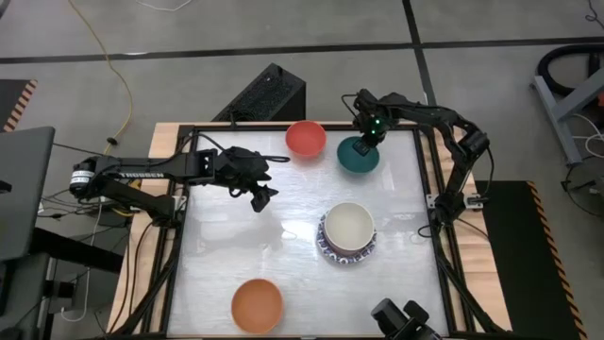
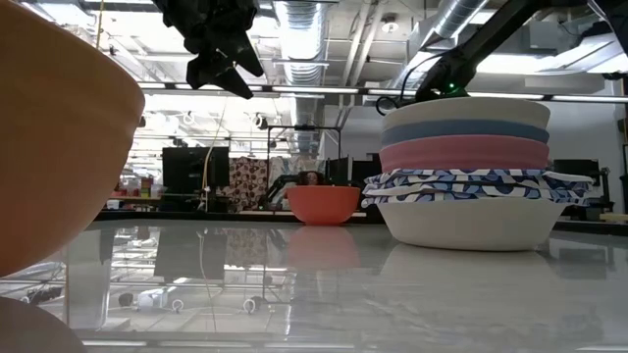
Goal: Nest bowls inside each other by size order
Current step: Stack the green bowl into the white bowl
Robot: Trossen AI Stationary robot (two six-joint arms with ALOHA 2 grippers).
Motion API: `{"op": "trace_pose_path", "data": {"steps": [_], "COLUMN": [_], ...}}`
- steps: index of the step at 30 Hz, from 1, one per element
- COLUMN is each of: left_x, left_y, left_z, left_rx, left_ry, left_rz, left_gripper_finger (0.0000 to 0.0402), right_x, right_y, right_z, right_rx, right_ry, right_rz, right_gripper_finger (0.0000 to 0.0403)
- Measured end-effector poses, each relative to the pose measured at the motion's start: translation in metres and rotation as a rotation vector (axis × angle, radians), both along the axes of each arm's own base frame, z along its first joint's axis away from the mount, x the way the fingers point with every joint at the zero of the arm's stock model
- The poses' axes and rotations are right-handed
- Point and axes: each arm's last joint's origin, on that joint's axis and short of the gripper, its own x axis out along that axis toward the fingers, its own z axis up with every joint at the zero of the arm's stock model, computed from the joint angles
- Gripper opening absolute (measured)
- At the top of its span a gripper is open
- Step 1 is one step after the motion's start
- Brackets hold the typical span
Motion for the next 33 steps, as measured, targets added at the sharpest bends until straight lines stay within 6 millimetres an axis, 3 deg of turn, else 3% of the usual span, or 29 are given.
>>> {"op": "trace_pose_path", "data": {"steps": [11,21,33], "left_x": [0.0,0.0,0.0], "left_y": [0.0,0.0,0.0], "left_z": [0.0,0.0,0.0], "left_rx": [0.002,0.002,0.001], "left_ry": [0.001,0.0,0.0], "left_rz": [-0.001,-0.001,0.0], "left_gripper_finger": [0.0251,0.0251,0.0251], "right_x": [0.001,0.009,0.005], "right_y": [-0.002,-0.012,-0.018], "right_z": [0.003,0.031,0.066], "right_rx": [0.039,-0.026,-0.029], "right_ry": [-0.047,-0.096,-0.092], "right_rz": [-0.022,-0.023,-0.018], "right_gripper_finger": [0.0008,0.0008,0.0008]}}
